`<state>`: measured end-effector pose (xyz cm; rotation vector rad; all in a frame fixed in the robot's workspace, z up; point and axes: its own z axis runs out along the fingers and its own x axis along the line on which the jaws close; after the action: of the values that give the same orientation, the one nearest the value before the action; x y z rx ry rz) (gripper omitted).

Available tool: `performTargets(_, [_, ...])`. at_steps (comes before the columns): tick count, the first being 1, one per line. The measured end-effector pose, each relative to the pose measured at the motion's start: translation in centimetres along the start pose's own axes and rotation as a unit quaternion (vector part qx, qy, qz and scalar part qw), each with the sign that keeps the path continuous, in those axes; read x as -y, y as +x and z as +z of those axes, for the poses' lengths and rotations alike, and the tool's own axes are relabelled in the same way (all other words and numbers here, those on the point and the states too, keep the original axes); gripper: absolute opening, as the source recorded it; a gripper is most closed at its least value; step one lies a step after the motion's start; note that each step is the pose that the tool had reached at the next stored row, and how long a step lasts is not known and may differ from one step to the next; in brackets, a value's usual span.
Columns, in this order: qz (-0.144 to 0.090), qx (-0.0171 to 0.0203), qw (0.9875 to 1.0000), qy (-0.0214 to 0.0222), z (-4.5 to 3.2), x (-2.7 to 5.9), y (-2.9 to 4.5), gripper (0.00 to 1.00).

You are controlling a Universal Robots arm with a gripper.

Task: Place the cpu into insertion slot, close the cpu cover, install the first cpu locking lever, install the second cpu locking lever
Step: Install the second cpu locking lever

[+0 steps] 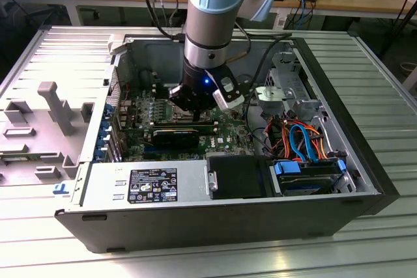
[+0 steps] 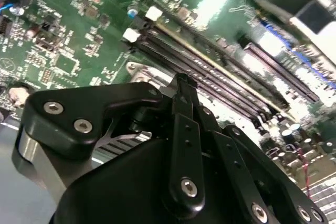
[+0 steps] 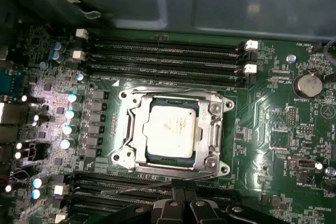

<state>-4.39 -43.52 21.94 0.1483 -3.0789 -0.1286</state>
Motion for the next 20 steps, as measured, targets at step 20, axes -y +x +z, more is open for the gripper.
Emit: performTargets(20, [-0.005,0.0108,0.9974,-0.0709,0.06,1.79,4.13,0.11])
